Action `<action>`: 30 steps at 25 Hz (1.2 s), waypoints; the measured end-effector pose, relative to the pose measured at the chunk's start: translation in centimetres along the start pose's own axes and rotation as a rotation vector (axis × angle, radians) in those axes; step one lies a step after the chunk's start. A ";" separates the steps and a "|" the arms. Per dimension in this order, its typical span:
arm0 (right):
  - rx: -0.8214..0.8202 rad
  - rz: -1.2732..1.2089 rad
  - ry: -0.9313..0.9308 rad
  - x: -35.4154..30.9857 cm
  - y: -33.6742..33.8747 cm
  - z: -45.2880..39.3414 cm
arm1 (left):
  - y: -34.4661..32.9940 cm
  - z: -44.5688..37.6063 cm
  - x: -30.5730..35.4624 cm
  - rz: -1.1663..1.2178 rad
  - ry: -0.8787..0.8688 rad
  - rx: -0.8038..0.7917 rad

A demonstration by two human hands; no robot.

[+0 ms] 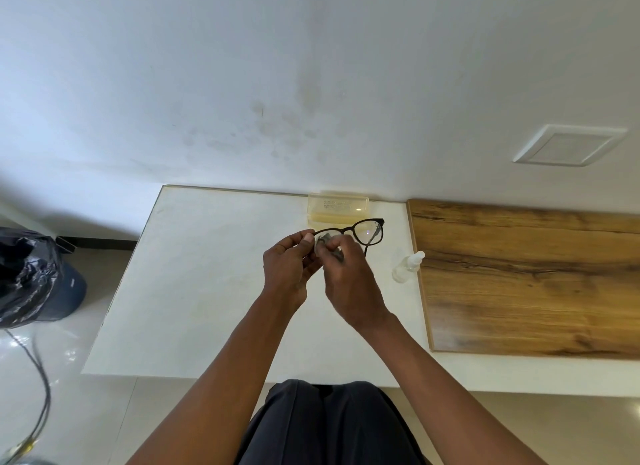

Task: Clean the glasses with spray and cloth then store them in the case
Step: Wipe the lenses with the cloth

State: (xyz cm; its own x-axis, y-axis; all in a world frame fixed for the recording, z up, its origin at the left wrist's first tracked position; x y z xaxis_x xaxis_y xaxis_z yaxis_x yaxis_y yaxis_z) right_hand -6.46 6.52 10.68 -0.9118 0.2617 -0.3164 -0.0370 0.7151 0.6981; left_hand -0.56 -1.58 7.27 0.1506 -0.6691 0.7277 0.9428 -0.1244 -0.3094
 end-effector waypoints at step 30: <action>0.122 0.219 -0.303 1.9 1.3 -0.8 | -0.8 0.6 0.3 -0.022 -0.020 -0.092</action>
State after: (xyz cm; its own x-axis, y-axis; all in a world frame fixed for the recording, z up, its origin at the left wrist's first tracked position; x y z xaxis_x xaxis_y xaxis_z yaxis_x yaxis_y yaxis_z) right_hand -8.56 7.49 11.50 -0.7300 0.5830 -0.3567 0.2100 0.6881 0.6946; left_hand -1.06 -1.23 8.06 0.1371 -0.6511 0.7465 0.9148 -0.2058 -0.3475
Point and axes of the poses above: each hand's wrist, its own z-axis away from the middle knuckle, its own y-axis out of the back of the hand, x = y × z, the point moved 6 cm from there along -z, towards the middle knuckle, and after that the axes turned 11 degrees about x, right-handed, at the moved point
